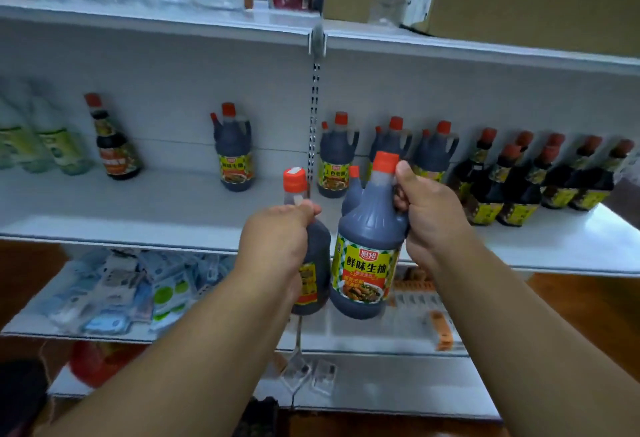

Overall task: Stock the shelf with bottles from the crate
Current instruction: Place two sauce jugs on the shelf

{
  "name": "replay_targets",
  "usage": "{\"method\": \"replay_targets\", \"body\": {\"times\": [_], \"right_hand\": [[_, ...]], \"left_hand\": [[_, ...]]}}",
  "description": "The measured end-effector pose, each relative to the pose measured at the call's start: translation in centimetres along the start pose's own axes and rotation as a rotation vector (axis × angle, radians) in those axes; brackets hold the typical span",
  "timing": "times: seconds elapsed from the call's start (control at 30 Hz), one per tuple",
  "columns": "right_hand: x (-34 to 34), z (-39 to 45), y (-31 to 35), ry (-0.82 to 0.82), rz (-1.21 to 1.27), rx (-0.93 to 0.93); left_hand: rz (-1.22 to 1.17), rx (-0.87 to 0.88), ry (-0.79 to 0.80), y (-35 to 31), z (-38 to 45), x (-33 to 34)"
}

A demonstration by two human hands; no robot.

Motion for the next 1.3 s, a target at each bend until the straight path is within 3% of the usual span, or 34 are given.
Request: {"method": "replay_targets", "body": {"times": [0.27, 0.4, 0.5, 0.83, 1.1, 1.3], "right_hand": [[3.5, 11.1, -2.9, 0.282, -0.158, 0.066], [4.8, 14.8, -5.2, 0.290, -0.028, 0.130], [6.3, 16.5, -6.1, 0.298, -0.084, 0.117], [10.0, 21.6, -9.0, 0.254, -0.373, 0.112], [10.1, 22.9, -11.2, 0.213, -0.408, 0.043], [10.5, 22.9, -11.2, 0.240, -0.673, -0.037]], "left_hand": [[0.034, 0.096, -0.270, -2.3, 5.5, -2.3], [0.044, 0.087, -0.336, -2.2, 6.9, -3.4], [-0.041, 0.107, -0.388, -2.3, 8.1, -5.0], [0.128, 0.112, -0.320, -4.5, 13.9, -9.6], [0.170, 0.191, -0.287, -5.4, 16.8, -10.8], [0.289, 0.245, -0.262, -5.1, 17.4, -11.0]]}}
Point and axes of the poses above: each hand's wrist, its own z-axis towards the middle knuckle, its own x-axis out of the palm, y = z × x, the point moved 10 cm from there along z, towards the middle knuckle, and after that the axes turned 14 degrees about y, right-handed, at the moved point
